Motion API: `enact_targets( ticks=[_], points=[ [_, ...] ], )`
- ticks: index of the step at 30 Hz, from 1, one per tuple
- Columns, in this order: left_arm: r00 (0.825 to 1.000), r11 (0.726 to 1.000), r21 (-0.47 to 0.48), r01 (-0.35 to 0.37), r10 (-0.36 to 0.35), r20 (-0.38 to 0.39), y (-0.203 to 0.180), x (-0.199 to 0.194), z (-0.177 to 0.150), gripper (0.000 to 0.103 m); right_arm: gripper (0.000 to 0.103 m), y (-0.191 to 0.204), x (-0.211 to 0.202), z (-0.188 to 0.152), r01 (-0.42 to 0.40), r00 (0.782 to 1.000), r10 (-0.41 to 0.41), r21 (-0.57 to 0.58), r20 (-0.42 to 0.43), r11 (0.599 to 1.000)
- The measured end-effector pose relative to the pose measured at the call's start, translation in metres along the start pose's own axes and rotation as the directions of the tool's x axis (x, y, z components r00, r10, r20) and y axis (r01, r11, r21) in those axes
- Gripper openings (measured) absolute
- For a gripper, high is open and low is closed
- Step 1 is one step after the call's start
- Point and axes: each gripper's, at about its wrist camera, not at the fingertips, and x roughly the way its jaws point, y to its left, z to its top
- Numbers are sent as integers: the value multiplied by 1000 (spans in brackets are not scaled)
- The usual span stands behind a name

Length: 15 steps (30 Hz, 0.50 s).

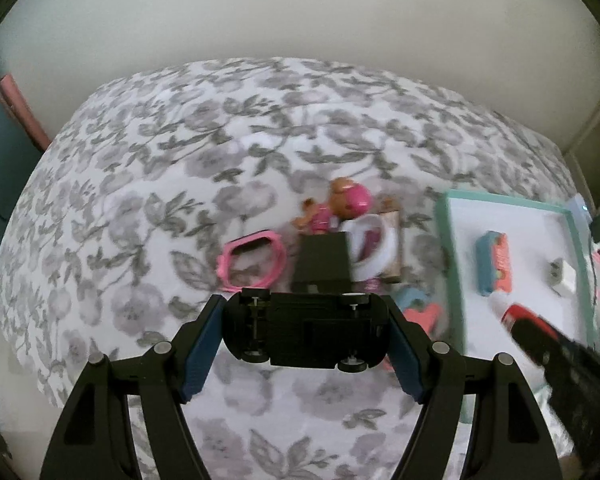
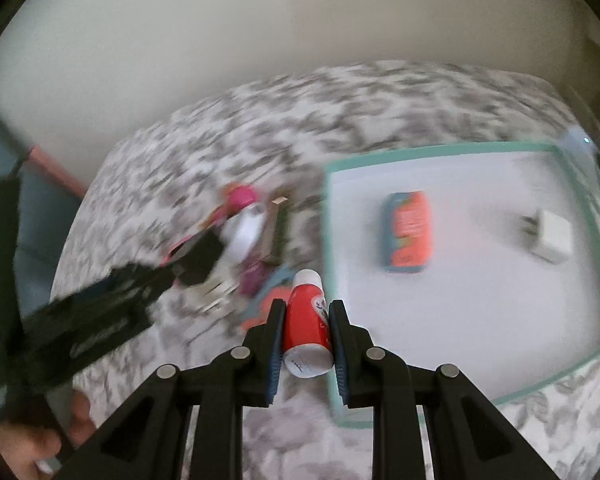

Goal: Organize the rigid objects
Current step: 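Carry the red bottle over the tray with the right gripper while the left carries the car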

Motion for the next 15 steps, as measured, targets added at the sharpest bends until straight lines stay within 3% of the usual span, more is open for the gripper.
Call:
enact_targets(
  ticks=[6,10,15],
  points=[
    [991,989,65,137,-137,-2,-43,-5,-4,76,23,-43,-6,8,157,987,-160,84,22,984],
    [989,974,169,149,-151,-3,-84,-6,-12,76,23,-78,-6,10,181,983,-184,181,4,967],
    [969,936,250,248,-241,-59,-128,-2,-26,76,24,-120,-12,6,229,971,-238,294,-6,928]
  ],
)
